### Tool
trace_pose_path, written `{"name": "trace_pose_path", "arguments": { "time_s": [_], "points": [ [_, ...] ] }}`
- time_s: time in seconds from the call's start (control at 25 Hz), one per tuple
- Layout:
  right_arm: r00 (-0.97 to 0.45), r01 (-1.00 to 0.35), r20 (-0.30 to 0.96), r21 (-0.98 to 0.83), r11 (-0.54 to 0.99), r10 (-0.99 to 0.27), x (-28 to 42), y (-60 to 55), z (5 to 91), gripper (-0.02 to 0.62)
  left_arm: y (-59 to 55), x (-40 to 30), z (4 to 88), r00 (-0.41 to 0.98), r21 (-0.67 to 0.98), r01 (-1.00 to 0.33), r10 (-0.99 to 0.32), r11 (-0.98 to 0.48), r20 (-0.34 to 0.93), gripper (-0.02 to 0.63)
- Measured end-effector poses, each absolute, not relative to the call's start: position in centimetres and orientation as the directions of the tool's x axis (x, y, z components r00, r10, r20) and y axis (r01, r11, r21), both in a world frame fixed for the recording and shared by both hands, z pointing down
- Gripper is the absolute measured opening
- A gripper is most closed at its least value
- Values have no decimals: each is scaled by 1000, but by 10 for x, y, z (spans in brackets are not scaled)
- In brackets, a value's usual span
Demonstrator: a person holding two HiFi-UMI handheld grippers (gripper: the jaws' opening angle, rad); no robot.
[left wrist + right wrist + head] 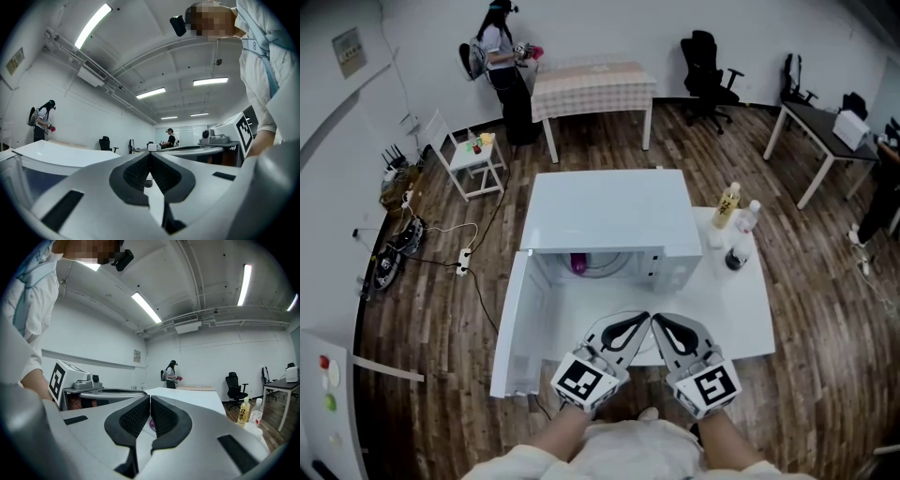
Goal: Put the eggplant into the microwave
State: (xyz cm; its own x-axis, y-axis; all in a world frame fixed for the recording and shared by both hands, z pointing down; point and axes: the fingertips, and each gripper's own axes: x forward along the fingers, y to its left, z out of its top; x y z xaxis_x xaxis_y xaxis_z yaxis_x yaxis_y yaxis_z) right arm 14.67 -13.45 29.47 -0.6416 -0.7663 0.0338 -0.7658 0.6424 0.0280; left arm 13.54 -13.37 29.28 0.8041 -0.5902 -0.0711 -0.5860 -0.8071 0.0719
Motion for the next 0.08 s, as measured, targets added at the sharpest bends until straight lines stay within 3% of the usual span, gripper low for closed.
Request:
{"name": "trace_pose_path", "arguments": {
  "time_s": [0.08],
  "points": [
    [-640,-767,34,25,641,-768,146,-133,294,35,-133,135,292,805,72,-585,-589,-808,-70,2]
  ]
}}
